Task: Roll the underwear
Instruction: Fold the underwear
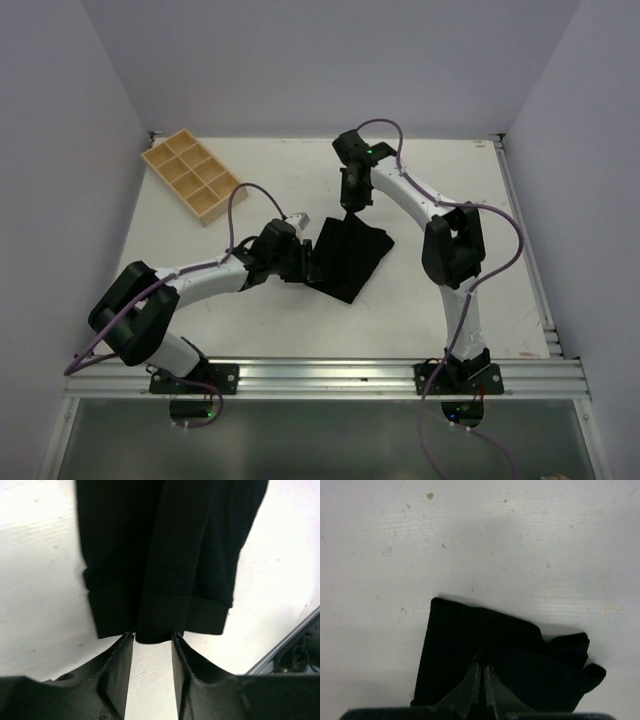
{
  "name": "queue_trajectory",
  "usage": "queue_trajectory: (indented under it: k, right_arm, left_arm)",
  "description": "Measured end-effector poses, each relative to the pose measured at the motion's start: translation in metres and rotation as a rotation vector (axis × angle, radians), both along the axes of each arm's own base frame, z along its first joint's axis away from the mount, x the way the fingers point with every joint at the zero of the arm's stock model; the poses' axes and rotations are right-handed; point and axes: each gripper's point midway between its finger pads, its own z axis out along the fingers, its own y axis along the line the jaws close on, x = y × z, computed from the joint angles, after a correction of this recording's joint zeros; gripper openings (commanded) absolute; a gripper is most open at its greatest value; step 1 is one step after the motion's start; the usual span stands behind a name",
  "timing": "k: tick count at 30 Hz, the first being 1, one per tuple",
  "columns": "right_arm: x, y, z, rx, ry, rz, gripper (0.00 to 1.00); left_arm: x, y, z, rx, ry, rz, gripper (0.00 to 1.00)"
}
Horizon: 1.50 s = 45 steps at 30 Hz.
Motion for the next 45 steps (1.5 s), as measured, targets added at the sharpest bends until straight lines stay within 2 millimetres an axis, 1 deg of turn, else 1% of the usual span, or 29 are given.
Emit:
queue_trajectory:
  k: [1, 2, 3, 4, 7, 11, 15, 17, 20, 22, 25, 28, 31, 32, 36, 38, 41, 45]
  right_arm:
    - [0.005, 0.003, -0.002, 0.005, -0.002, 0.0, 0.1]
    - [0.008, 0.006, -0.007, 0.005, 0.001, -0.001, 0.15]
    - [0.01, 0.007, -0.011, 0.004, 0.007, -0.003, 0.21]
    - [0.011, 0.008, -0.016, 0.003, 0.016, -0.002, 0.32]
    - [0.008, 0.011, -0.026, 0.008, 0.048, 0.019, 0.39]
    - [0.006, 0.017, -0.025, 0.035, 0.056, 0.051, 0.4]
    - [0.004, 0.021, -0.024, 0.055, 0.061, 0.071, 0.4]
    - [0.002, 0.022, -0.024, 0.062, 0.068, 0.077, 0.39]
    - [0.001, 0.022, -0.025, 0.062, 0.073, 0.078, 0.38]
    - [0.001, 0.022, -0.025, 0.064, 0.072, 0.076, 0.38]
    - [0.002, 0.023, -0.025, 0.07, 0.068, 0.069, 0.38]
    - [0.005, 0.026, -0.026, 0.079, 0.068, 0.055, 0.37]
    - [0.008, 0.031, -0.03, 0.103, 0.069, 0.045, 0.37]
    - [0.008, 0.033, -0.033, 0.108, 0.075, 0.041, 0.37]
    - [0.012, 0.038, -0.049, 0.113, 0.095, 0.025, 0.37]
    - [0.013, 0.039, -0.056, 0.112, 0.106, 0.02, 0.37]
    - [0.012, 0.041, -0.065, 0.113, 0.125, 0.018, 0.37]
    - [0.011, 0.046, -0.066, 0.136, 0.131, 0.031, 0.38]
  left_arm:
    - [0.003, 0.005, -0.002, 0.009, 0.004, 0.013, 0.42]
    - [0.006, 0.01, -0.004, 0.018, 0.007, 0.022, 0.45]
    - [0.009, 0.015, -0.007, 0.029, 0.012, 0.031, 0.46]
    - [0.01, 0.019, -0.009, 0.04, 0.022, 0.038, 0.47]
    - [0.011, 0.028, -0.015, 0.074, 0.032, 0.049, 0.49]
    - [0.013, 0.032, -0.014, 0.096, 0.022, 0.043, 0.51]
    - [0.024, 0.032, -0.002, 0.089, -0.016, 0.031, 0.52]
    - [0.032, 0.026, 0.007, 0.077, -0.036, 0.009, 0.52]
    - [0.046, 0.013, 0.014, 0.056, -0.056, -0.022, 0.52]
    - [0.048, 0.009, 0.012, 0.054, -0.05, -0.037, 0.52]
    - [0.045, 0.011, 0.007, 0.066, -0.031, -0.042, 0.52]
    - [0.044, 0.01, 0.007, 0.065, -0.025, -0.045, 0.51]
    - [0.043, 0.01, 0.003, 0.07, -0.016, -0.052, 0.46]
    - [0.042, 0.01, 0.0, 0.073, -0.012, -0.054, 0.41]
    - [0.038, 0.013, -0.015, 0.095, 0.022, -0.063, 0.33]
    - [0.036, 0.014, -0.019, 0.102, 0.032, -0.064, 0.28]
    - [0.034, 0.014, -0.02, 0.098, 0.041, -0.069, 0.24]
    - [0.026, 0.009, -0.021, 0.054, 0.074, -0.082, 0.2]
